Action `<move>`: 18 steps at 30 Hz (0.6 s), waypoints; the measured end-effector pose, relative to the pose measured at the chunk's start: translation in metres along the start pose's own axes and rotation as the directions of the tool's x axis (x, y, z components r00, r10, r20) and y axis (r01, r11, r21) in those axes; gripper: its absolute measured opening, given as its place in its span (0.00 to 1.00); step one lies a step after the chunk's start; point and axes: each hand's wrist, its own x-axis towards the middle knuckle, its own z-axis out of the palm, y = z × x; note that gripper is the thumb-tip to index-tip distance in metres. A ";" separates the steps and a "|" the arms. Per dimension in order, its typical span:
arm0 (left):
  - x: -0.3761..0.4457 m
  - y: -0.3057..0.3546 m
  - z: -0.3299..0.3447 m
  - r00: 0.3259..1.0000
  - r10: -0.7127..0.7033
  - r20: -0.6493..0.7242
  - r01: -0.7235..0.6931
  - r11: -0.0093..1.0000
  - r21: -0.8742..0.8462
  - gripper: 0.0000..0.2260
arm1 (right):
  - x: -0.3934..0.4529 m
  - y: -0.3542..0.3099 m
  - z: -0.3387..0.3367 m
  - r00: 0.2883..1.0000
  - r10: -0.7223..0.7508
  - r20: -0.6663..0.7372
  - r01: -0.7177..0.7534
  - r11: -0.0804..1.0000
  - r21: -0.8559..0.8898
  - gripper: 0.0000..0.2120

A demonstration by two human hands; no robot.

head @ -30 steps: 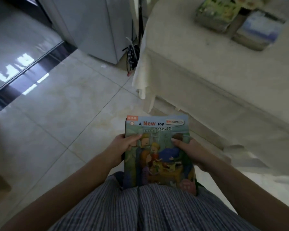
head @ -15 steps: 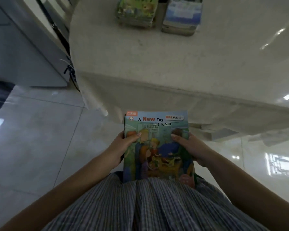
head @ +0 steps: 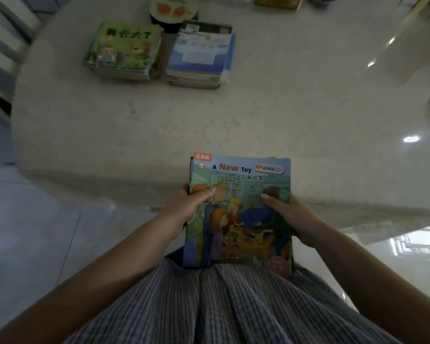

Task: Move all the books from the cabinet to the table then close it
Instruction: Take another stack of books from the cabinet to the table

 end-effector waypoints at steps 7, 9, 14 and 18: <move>0.045 0.055 0.037 0.998 0.056 -0.004 -0.056 0.995 0.084 0.14 | 0.030 -0.042 -0.042 0.998 -0.043 -0.048 0.044 0.998 0.034 0.07; 0.060 0.070 0.043 0.997 0.074 0.009 -0.074 0.993 0.093 0.12 | 0.040 -0.053 -0.048 0.998 -0.028 -0.059 0.031 0.998 0.050 0.09; 0.099 0.108 0.056 0.995 0.072 0.065 -0.079 0.991 0.112 0.11 | 0.071 -0.075 -0.064 0.989 0.007 -0.145 0.007 0.995 0.097 0.20; 0.129 0.135 0.068 0.994 0.076 0.078 -0.087 0.986 0.139 0.13 | 0.092 -0.093 -0.078 0.980 0.030 -0.197 0.001 0.988 0.155 0.28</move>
